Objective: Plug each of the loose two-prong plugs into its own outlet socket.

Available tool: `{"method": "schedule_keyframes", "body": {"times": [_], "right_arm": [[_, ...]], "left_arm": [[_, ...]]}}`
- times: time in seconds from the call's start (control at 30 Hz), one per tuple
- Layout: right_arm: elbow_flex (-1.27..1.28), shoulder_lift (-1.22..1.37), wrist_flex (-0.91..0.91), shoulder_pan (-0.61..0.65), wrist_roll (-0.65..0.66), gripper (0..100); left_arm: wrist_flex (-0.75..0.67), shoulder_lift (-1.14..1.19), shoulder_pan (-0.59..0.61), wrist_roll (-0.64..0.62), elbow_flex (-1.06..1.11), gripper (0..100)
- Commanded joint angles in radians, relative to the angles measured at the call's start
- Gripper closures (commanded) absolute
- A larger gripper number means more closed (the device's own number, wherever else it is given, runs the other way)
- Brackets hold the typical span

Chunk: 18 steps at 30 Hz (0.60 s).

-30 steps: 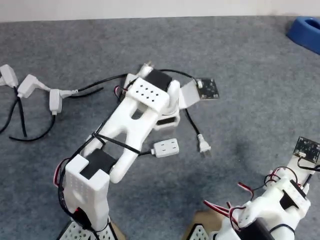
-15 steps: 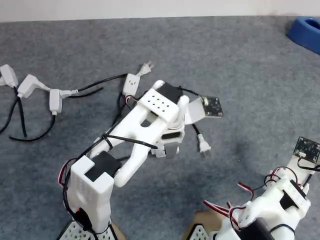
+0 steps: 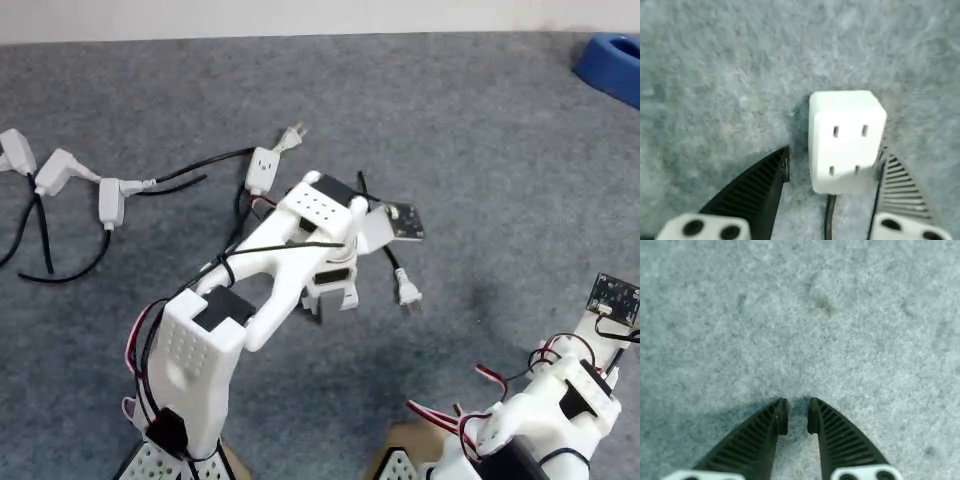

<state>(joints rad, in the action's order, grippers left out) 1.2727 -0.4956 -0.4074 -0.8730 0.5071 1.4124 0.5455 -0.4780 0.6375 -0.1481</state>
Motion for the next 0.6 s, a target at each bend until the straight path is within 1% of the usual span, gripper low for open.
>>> {"method": "schedule_keyframes", "body": {"times": [0.0, 0.07, 0.13, 0.17, 0.27, 0.33, 0.57], "right_arm": [[-0.018, -0.027, 0.004, -0.010, 0.014, 90.8], [-0.018, -0.027, 0.004, -0.010, 0.014, 90.8], [-0.018, -0.027, 0.004, -0.013, 0.014, 90.8], [-0.019, -0.027, 0.004, -0.015, 0.014, 90.8], [-0.019, -0.027, 0.004, -0.016, 0.014, 90.8], [-0.021, -0.027, 0.004, -0.016, 0.014, 90.8], [-0.022, -0.027, 0.004, -0.008, 0.014, 90.8]], "left_arm": [[-0.028, -0.008, -0.007, 0.000, 0.001, 76], [-0.023, -0.008, -0.007, 0.000, -0.002, 85], [-0.021, -0.008, -0.007, 0.002, 0.001, 96], [-0.015, -0.008, -0.007, 0.009, 0.002, 100], [0.069, -0.015, -0.007, 0.046, 0.036, 99], [0.095, -0.018, -0.007, 0.048, 0.070, 99], [0.126, -0.031, -0.031, 0.046, 0.228, 99]]}}
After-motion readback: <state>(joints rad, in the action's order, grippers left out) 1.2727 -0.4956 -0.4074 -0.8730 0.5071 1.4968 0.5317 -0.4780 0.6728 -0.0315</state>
